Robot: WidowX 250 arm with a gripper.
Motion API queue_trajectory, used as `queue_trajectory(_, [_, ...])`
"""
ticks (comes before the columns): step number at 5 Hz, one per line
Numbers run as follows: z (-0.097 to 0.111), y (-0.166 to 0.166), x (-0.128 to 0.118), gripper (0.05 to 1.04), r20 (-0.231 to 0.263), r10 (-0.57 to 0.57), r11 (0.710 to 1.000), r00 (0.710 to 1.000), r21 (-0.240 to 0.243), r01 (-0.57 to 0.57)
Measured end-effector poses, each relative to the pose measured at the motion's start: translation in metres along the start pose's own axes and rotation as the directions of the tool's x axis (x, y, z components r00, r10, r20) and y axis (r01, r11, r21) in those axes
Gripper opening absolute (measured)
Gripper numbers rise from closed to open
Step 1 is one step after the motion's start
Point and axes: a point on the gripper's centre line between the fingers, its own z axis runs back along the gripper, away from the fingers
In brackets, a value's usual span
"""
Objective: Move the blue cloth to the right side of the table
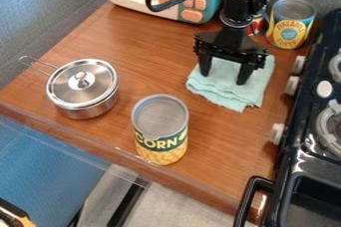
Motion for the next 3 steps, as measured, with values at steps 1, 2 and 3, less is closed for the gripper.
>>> queue_trajectory(1, [0.003, -0.003, 0.000, 0.998, -0.025, 0.014, 1.000, 1.000, -0.022, -0.014])
queue_trajectory(2, [0.014, -0.003, 0.003, 0.999, -0.049, 0.021, 0.998, 0.999, -0.050, -0.023])
queue_trajectory(3, [0.048, 0.006, 0.013, 0.999, 0.005, 0.010, 0.997, 1.000, -0.077, -0.010])
